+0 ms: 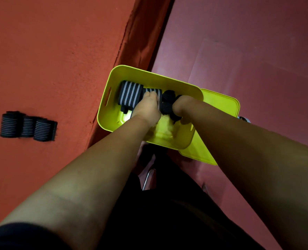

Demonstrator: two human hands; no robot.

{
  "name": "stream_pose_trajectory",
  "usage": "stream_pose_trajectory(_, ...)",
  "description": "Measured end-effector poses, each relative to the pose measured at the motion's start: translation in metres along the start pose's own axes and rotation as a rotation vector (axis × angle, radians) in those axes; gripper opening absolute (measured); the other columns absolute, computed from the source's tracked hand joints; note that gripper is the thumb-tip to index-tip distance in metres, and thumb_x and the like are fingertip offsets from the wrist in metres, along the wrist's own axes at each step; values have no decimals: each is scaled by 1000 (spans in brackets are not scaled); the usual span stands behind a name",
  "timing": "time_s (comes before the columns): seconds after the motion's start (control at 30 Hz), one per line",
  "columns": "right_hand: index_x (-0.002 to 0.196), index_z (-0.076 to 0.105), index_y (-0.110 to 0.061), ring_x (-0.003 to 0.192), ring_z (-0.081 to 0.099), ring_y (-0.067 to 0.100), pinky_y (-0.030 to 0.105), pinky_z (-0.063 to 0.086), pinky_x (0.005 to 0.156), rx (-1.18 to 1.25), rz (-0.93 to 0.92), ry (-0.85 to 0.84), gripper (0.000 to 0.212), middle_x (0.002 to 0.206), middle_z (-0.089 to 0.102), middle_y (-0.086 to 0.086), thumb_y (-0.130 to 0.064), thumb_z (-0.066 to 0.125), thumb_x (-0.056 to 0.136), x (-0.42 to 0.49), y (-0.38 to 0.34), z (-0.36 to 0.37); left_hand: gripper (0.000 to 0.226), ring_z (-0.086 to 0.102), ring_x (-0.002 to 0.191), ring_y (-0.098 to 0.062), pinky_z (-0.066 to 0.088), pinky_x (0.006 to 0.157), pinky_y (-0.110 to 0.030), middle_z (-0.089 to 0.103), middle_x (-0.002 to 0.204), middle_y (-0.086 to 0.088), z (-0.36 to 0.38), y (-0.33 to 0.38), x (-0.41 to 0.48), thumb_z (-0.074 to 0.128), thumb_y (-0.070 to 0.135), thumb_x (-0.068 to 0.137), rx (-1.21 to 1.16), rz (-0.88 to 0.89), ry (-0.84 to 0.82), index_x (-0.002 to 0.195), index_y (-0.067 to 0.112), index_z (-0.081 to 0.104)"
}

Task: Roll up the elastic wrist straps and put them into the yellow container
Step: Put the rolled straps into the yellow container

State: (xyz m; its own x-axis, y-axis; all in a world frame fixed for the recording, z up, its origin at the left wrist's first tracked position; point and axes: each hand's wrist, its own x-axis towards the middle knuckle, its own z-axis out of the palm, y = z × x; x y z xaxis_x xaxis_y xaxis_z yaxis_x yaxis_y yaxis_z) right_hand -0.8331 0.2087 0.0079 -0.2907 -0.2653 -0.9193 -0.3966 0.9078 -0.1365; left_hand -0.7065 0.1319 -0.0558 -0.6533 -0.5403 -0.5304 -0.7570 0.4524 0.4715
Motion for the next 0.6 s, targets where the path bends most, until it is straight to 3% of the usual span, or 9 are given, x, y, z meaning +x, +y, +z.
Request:
stream_pose_trajectory(0.03, 109, 64, 7, 116, 65, 39, 43, 51, 110, 15, -15, -20, 18, 126, 64, 19, -7, 54, 111, -6, -4, -4, 29, 63, 101, -34, 54, 91, -47, 51, 134, -10, -9, -3, -3, 68, 6, 94, -11, 1, 10, 118, 13, 54)
stream_pose_trajectory(0.1, 84, 58, 5, 102, 73, 43, 49, 60, 97, 32, -4, -18, 27, 122, 70, 25, -1, 52, 110, -11, -13, -6, 24, 64, 101, -33, 54, 93, -45, 55, 127, -10, -27, -9, -9, 67, 6, 93, -35, -4, 40, 111, 15, 55)
stream_pose_trajectory(0.13, 80, 57, 4, 101, 75, 43, 52, 62, 96, 84, 10, 10, 30, 119, 73, 27, -1, 50, 109, -10, -21, -6, 20, 64, 101, -32, 54, 93, -43, 59, 124, -9, -37, -14, -13, 66, 6, 92, -57, -9, 59, 108, 15, 57)
stream_pose_trajectory(0.3, 101, 69, 3, 102, 78, 41, 59, 63, 95, 208, -74, 63, 23, 111, 77, 29, -5, 49, 106, -7, -85, 3, 13, 70, 101, -33, 53, 89, -33, 76, 106, -9, -88, -42, -35, 58, 9, 95, -173, -35, 166, 101, 18, 66)
stream_pose_trajectory(0.37, 94, 66, -2, 99, 77, 39, 52, 64, 95, 215, -139, 66, 23, 109, 77, 26, -5, 48, 106, -15, -118, 10, 16, 71, 100, -34, 50, 83, -30, 77, 105, -11, -107, -59, -47, 58, 7, 94, -198, -47, 197, 102, 16, 69)
stream_pose_trajectory(0.47, 86, 65, -4, 107, 77, 43, 58, 62, 99, 247, -203, 78, 30, 114, 78, 25, -7, 42, 105, -28, -173, 27, 15, 71, 97, -31, 39, 72, -26, 78, 103, -12, -136, -96, -69, 60, 8, 95, -232, -142, 259, 103, 15, 71)
stream_pose_trajectory(0.6, 82, 66, -3, 96, 80, 38, 57, 65, 92, 264, -290, 85, 29, 103, 81, 20, -9, 46, 102, -34, -237, 66, 14, 71, 102, -31, 43, 78, -29, 78, 106, -12, -163, -161, -105, 60, 10, 97, -243, -264, 311, 105, 13, 72)
